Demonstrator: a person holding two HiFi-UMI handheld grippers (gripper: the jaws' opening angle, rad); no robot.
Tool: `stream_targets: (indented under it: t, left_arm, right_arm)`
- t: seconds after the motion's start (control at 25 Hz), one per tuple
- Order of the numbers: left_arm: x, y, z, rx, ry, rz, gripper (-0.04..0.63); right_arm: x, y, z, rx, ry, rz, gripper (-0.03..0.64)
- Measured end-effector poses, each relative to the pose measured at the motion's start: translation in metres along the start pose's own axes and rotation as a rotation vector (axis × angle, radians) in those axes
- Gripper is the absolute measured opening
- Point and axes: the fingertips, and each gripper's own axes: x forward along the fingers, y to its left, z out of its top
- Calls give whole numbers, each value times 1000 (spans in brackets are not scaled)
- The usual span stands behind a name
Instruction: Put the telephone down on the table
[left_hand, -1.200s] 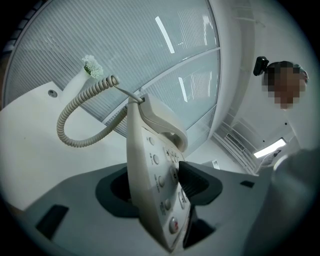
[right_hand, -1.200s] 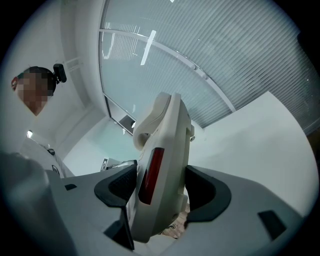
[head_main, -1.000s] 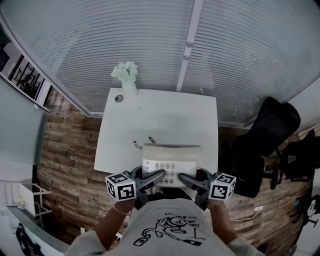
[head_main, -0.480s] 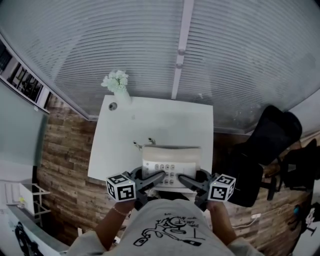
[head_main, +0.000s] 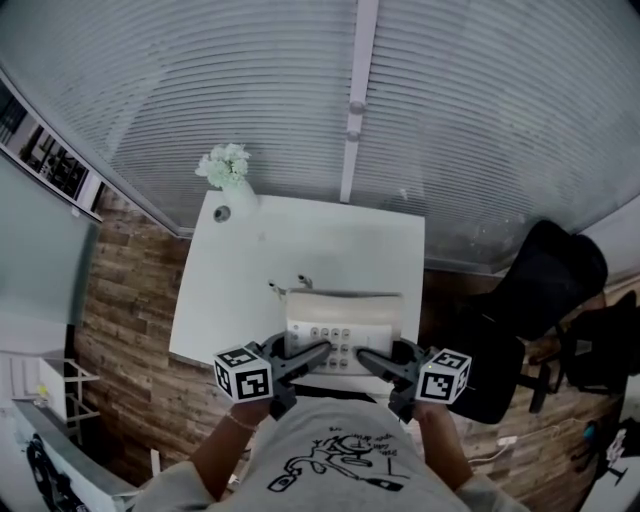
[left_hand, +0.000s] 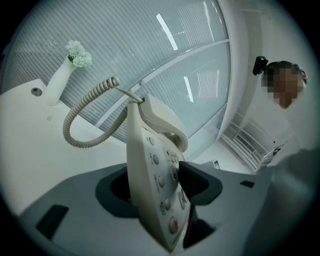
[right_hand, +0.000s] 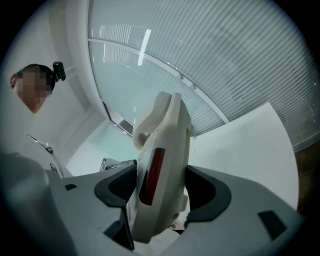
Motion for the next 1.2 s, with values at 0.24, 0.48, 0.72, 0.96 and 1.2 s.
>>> stream_targets:
  t: [0.24,0.48,0.72,0.96,1.2]
  left_arm:
    - [2,1,3,-2,9,-3,242]
    - [2,15,12,5,15,-9,244]
    - [0,28,18,8,54,-20,245]
    - [-2,38,18,-10,76,-26,245]
    - [2,50,6,-31,106,-31,247]
  right_arm:
    - [1,-1,2,9,-6,-9,314]
    - [14,-7,7,21,-13,-25,314]
    - [27,-12,5,33,-13,-47,314]
    - [35,-15,3,44,-6,-66,314]
    - [36,-27,-7,61,7,-90,314]
